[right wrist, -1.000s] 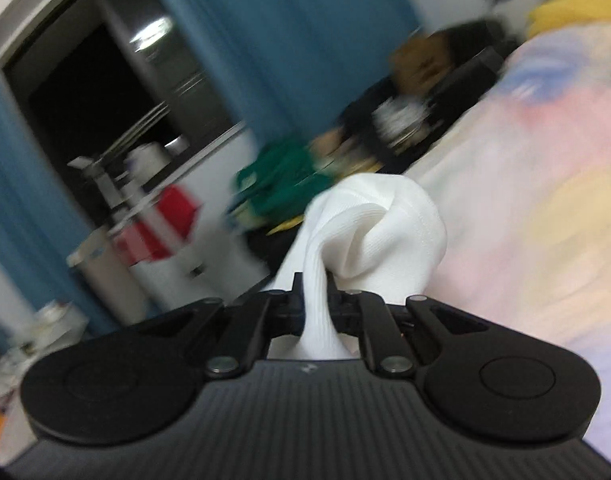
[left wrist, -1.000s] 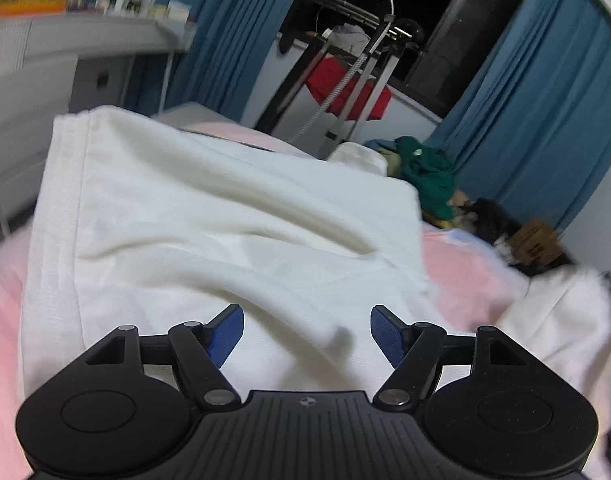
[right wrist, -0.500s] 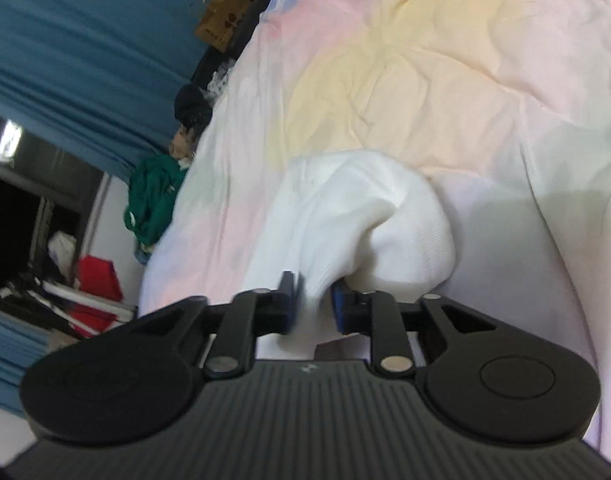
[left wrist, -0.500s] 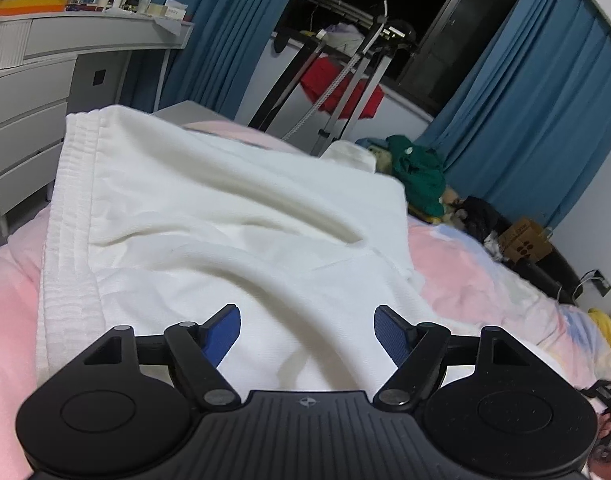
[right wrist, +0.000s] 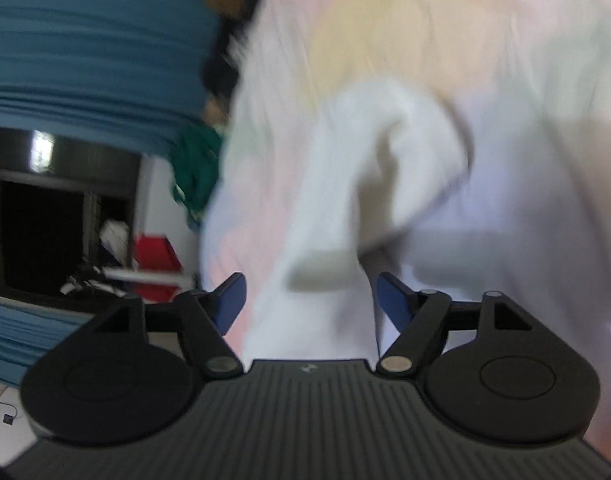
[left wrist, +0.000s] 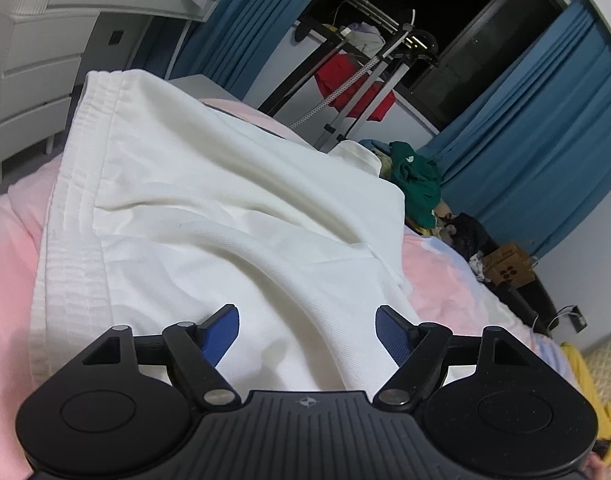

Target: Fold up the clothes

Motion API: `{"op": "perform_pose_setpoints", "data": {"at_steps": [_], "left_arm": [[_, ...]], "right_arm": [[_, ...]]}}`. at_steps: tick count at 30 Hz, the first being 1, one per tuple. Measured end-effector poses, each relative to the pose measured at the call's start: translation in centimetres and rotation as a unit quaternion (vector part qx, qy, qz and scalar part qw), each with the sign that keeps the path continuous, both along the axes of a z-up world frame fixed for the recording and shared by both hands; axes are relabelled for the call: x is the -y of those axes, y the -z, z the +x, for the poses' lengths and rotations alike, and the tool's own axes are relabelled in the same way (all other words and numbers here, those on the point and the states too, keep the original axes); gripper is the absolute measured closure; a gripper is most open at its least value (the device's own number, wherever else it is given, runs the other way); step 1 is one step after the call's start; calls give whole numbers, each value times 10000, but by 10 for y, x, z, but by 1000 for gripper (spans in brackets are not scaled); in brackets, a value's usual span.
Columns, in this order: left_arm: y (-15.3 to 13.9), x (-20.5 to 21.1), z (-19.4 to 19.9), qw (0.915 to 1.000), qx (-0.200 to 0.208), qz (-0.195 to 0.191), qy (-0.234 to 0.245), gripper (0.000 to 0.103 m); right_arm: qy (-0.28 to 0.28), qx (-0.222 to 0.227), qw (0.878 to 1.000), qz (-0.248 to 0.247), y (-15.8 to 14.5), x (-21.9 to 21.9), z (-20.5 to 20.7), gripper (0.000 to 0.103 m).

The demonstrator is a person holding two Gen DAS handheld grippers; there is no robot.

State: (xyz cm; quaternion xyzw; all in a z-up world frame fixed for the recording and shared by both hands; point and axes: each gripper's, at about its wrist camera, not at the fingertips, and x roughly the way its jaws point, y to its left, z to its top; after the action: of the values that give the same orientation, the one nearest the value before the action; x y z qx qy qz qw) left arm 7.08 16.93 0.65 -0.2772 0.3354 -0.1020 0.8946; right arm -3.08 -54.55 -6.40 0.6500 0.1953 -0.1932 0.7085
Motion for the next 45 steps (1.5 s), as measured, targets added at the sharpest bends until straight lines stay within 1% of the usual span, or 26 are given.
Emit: {"op": "perform_pose_setpoints", "data": {"at_steps": [3, 5, 7, 8, 9, 10, 13, 16, 18, 19, 20, 23, 25, 28, 30, 33, 35, 36, 39, 41, 43, 45], "left_arm": [[4, -3, 2, 9998, -139, -156, -79, 25], [7, -4, 2, 9996, -188, -176, -140, 24], [11, -5, 3, 9993, -250, -207, -191, 24], [12, -5, 4, 9991, -287, -227, -211, 24], [13, -6, 5, 9989, -321, -271, -219, 24], [14, -6, 7, 9986, -353, -319, -214, 24], [16, -6, 10, 9978, -422, -475, -168, 24], [15, -6, 10, 9969, -460, -626, -111, 24], [14, -7, 9, 9961, -490, -736, -69, 24], [12, -7, 7, 9959, -496, -762, -35, 23], [10, -8, 5, 9956, -503, -788, -1, 23], [3, -8, -1, 9955, -554, -760, 126, 21], [-2, -9, -7, 9959, -635, -639, 99, 21], [-2, -11, -14, 9953, -813, -529, -30, 20], [3, -14, -18, 9932, -1027, -530, -110, 20], [12, -15, -20, 9901, -1272, -568, -197, 19], [21, -10, -15, 9881, -1428, -523, -247, 19], [27, -7, -10, 9867, -1527, -505, -225, 19], [46, 1, -3, 9787, -1902, -761, -95, 19], [54, 7, -1, 9731, -2077, -1001, 28, 20], [58, 13, -1, 9716, -2099, -1086, -48, 20], [63, 14, -3, 9717, -2056, -1124, -279, 20]], "right_arm": [[-176, -218, 9996, -50, 19, -1, 28, 28], [-196, -221, 9992, -280, 25, 2, 44, 29], [-275, -216, 9972, -663, 22, 5, 55, 28], [-221, -111, 9963, -822, 16, 8, 56, 28], [-139, 22, 9952, -970, 10, 13, 55, 29], [17, 211, 9948, -999, 6, 20, 52, 29], [605, 755, 9913, -898, -1, 44, 38, 29], [1258, 922, 9787, -1334, -11, 63, 16, 29], [1554, 891, 9689, -1708, -14, 73, 3, 29], [1636, 830, 9679, -1719, -12, 78, -3, 29], [1703, 757, 9680, -1681, -10, 82, -7, 29], [1803, 426, 9742, -1289, 3, 90, -17, 29], [1812, 192, 9780, -1014, 11, 95, -25, 29], [1391, -88, 9849, -1030, 12, 93, -17, 29], [1171, -30, 9886, -942, 11, 90, -16, 29], [791, 187, 9937, -774, 9, 85, -8, 29], [534, 335, 9958, -660, 7, 82, -2, 29], [439, 296, 9964, -660, 8, 78, 2, 29], [181, 83, 9973, -710, 12, 66, 12, 29], [147, -49, 9975, -691, 15, 62, 18, 29], [175, -71, 9977, -650, 19, 63, 23, 29], [233, -86, 9974, -673, 21, 64, 26, 29]]}}
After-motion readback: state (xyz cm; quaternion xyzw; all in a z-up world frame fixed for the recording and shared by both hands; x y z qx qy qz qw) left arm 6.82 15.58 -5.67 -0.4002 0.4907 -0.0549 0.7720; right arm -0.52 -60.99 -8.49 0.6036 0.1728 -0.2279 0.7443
